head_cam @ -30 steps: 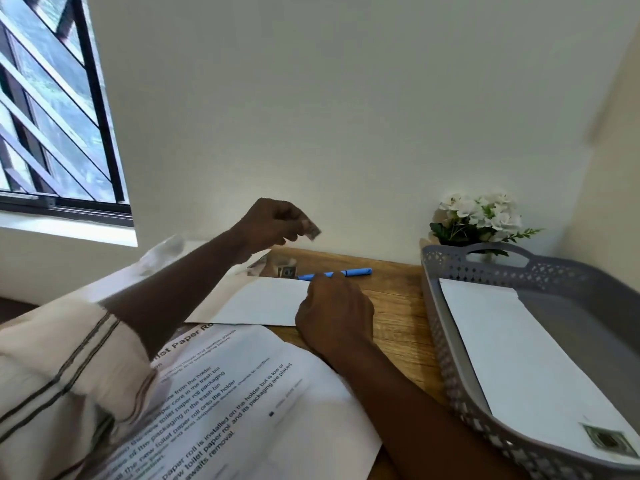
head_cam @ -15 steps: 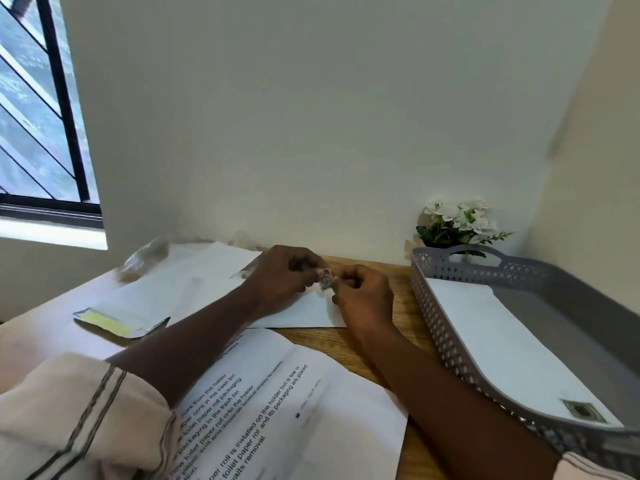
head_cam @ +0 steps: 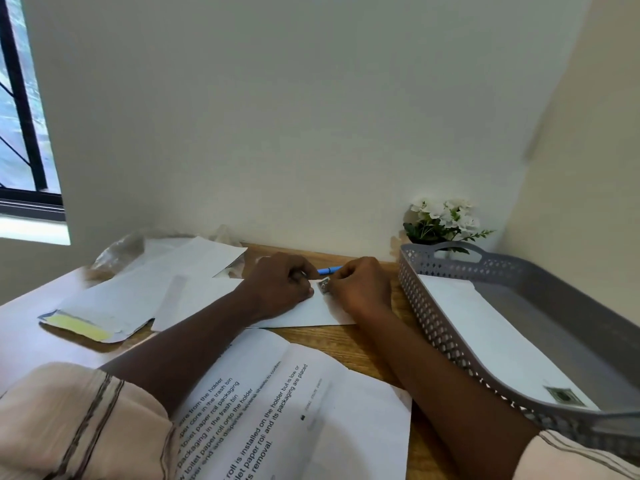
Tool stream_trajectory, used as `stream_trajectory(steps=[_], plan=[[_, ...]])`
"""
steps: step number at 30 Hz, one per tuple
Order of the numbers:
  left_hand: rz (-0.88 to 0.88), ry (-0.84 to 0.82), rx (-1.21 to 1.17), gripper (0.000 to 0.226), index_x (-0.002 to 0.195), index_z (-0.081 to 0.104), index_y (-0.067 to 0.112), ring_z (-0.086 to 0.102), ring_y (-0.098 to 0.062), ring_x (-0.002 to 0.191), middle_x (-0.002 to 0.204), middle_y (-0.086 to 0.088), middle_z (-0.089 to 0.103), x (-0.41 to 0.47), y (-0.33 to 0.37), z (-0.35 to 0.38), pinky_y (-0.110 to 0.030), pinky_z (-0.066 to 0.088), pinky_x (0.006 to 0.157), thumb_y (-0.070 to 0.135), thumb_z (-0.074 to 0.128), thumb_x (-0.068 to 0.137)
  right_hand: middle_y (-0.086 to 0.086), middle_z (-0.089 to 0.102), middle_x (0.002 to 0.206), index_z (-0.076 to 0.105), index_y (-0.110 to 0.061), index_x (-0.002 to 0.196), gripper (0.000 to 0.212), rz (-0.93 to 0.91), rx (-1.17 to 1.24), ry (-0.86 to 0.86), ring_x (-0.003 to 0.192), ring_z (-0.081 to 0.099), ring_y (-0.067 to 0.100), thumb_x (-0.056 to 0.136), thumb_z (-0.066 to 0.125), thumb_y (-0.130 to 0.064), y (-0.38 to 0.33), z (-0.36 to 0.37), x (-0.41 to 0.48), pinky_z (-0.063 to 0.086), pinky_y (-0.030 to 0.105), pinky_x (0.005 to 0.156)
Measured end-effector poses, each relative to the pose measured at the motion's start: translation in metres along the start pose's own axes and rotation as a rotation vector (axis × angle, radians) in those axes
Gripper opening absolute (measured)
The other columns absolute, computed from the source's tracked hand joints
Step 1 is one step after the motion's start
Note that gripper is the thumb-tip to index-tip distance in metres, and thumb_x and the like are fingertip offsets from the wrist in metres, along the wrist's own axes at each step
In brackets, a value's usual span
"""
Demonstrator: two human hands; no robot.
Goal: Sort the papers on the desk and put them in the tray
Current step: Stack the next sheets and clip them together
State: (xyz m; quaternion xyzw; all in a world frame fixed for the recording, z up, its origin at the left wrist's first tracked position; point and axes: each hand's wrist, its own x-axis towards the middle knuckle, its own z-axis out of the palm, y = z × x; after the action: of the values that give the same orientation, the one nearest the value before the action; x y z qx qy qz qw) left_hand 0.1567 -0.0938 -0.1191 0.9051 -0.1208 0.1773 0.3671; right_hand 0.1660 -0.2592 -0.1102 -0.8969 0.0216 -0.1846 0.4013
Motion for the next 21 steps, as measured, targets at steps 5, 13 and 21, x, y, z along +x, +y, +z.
stream_trajectory(steps=[5,13,21], plan=[[0.038,-0.005,0.133,0.013,0.101,0.081,0.035,0.054,-0.002,0.064,0.068,0.017,0.059,-0.002,0.005,0.002,-0.016,0.031,0.059,0.033,0.075,0.090,0.001,0.075,0.092,0.081,-0.018,0.095,0.016,-0.036,-0.068,-0.025,0.082,0.066,0.015,0.080,0.083,-0.020,0.000,0.001,-0.001,0.044,0.022,0.057],[-0.020,0.023,0.190,0.019,0.095,0.081,0.033,0.061,-0.007,0.075,0.071,0.015,0.061,0.004,0.012,0.010,-0.021,0.035,0.060,0.048,0.079,0.084,0.000,0.074,0.099,0.079,-0.019,0.099,0.018,-0.056,-0.123,-0.082,0.084,0.066,0.016,0.082,0.081,-0.019,0.000,0.000,0.004,0.046,0.024,0.060],[-0.020,-0.058,0.126,0.015,0.098,0.084,0.033,0.060,0.008,0.054,0.071,0.004,0.076,0.003,0.014,0.004,-0.005,0.039,0.053,0.040,0.080,0.085,0.002,0.072,0.108,0.075,-0.022,0.117,0.027,-0.148,-0.333,-0.185,0.082,0.059,0.015,0.091,0.073,-0.031,-0.003,-0.007,0.004,0.038,0.025,0.057]])
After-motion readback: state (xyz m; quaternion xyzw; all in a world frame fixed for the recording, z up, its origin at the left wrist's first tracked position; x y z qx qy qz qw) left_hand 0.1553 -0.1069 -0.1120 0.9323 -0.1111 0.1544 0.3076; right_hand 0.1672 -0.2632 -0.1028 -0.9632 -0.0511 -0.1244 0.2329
